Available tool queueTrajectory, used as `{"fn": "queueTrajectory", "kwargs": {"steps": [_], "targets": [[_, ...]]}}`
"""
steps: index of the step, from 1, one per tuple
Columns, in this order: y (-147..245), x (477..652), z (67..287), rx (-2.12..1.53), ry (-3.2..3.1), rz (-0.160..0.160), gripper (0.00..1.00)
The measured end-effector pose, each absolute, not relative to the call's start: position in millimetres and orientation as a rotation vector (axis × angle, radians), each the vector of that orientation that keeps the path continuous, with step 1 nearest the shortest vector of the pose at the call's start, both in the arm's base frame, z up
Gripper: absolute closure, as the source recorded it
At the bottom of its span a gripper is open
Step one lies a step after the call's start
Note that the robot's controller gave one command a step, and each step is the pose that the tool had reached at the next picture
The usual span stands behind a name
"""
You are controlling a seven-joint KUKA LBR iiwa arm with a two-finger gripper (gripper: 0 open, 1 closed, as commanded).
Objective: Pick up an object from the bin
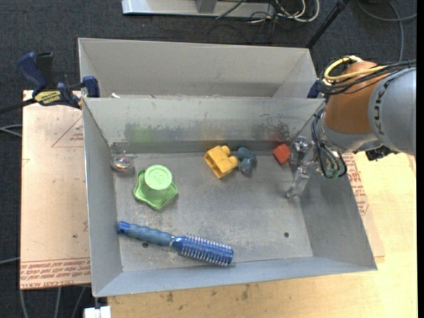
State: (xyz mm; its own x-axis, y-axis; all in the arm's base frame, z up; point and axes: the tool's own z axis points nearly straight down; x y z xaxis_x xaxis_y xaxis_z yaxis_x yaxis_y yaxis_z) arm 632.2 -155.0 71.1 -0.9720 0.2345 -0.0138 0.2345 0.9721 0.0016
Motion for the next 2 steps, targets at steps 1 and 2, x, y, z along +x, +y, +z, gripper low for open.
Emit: {"fn": "queueTrajectory", "kwargs": {"steps": [1, 2], "targets": [[-87, 657.1, 102, 0.563, 3.083, 0.007, 0.00], [-13, 648.9, 116, 0.680, 3.066, 0.007, 0.00]]}}
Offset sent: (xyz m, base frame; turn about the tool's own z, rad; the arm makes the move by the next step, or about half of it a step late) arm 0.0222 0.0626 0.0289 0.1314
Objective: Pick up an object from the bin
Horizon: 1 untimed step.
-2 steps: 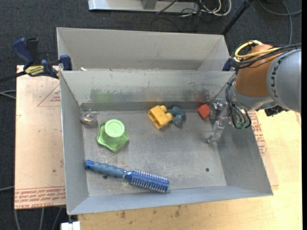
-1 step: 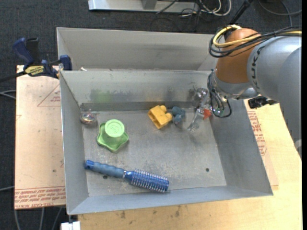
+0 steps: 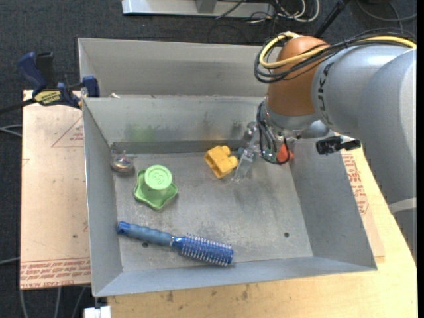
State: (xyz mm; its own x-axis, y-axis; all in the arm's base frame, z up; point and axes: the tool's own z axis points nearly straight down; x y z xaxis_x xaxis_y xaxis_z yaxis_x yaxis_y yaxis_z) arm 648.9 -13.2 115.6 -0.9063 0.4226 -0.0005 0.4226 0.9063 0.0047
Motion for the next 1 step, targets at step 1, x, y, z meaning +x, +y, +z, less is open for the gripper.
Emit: {"fn": "queueTrajectory", "kwargs": {"steps": [1], "targets": [[39.8, 650.7, 68.1, 0.907, 3.010, 0.003, 0.00]]}}
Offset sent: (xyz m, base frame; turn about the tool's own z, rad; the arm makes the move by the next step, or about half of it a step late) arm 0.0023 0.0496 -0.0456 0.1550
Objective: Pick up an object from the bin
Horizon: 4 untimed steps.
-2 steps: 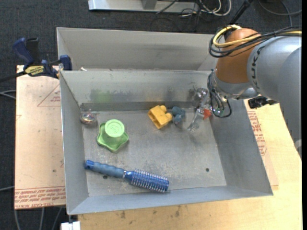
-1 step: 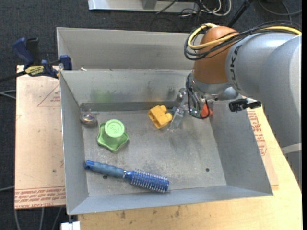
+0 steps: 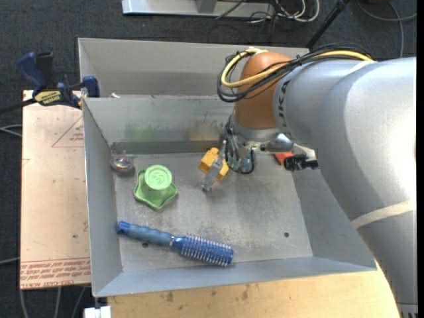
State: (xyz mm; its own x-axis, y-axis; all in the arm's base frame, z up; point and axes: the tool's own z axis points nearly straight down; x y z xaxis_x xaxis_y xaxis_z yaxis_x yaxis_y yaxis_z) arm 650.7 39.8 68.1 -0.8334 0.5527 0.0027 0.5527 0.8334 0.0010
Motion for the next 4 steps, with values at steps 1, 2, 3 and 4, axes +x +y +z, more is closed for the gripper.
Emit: {"fn": "queueTrajectory", "kwargs": {"steps": [1, 2, 3, 4], "targets": [[41, 640.6, 70, -0.961, -2.992, -0.001, 0.00], [41, 640.6, 70, -0.960, -2.993, 0.002, 1.00], [41, 642.9, 146, -0.957, -3.002, -0.006, 1.00], [41, 644.5, 188, -0.951, -3.001, -0.005, 1.00]]}}
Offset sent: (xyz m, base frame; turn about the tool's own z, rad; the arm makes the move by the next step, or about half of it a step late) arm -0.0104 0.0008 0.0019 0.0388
